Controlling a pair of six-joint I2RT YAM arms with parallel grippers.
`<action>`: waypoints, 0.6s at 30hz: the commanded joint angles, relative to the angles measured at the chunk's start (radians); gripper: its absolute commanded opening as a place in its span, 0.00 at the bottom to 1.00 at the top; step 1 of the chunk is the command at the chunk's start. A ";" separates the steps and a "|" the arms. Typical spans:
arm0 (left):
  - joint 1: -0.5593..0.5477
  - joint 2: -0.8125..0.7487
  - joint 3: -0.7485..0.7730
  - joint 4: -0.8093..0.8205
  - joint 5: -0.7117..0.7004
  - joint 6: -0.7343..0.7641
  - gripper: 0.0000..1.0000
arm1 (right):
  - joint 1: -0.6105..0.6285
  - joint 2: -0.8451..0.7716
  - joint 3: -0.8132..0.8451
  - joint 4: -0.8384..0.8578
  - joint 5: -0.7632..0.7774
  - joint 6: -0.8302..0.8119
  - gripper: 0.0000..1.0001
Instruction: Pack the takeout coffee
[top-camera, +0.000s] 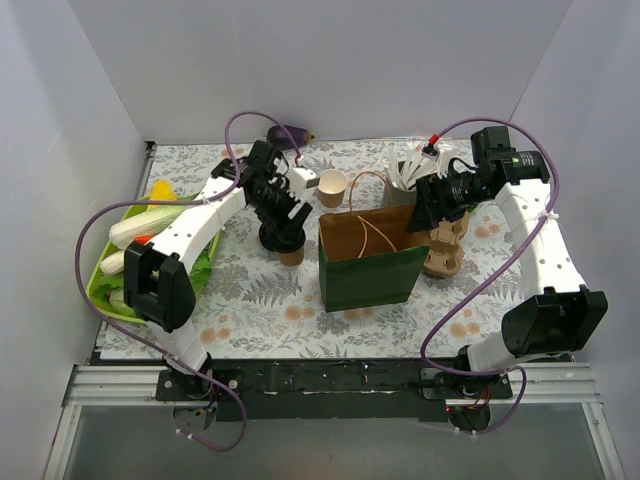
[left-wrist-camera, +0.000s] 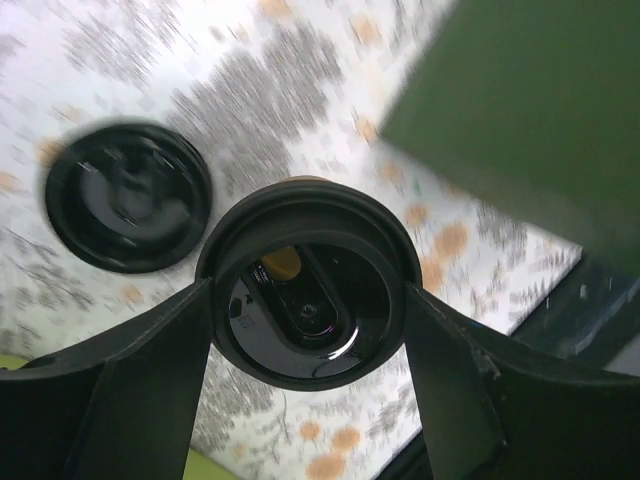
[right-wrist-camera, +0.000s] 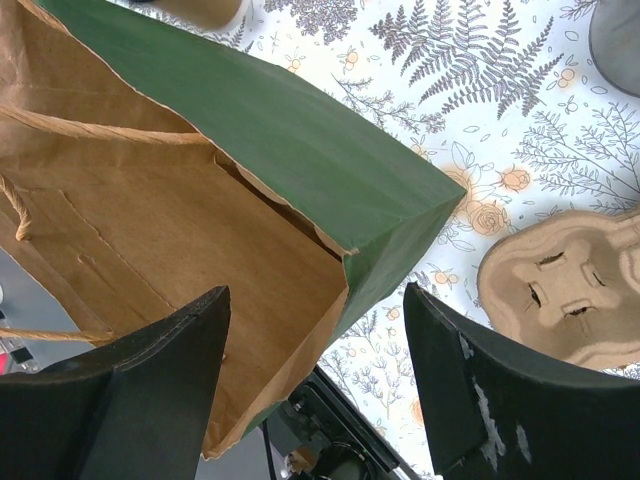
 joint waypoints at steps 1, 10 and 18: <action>-0.016 -0.171 -0.185 -0.036 0.042 0.167 0.09 | -0.003 -0.022 0.002 0.036 -0.028 0.006 0.78; -0.020 -0.339 -0.451 0.099 0.029 0.250 0.24 | -0.005 -0.014 0.016 0.044 -0.032 0.003 0.79; -0.029 -0.390 -0.519 0.108 0.025 0.270 0.58 | -0.007 -0.026 0.005 0.054 -0.040 0.003 0.80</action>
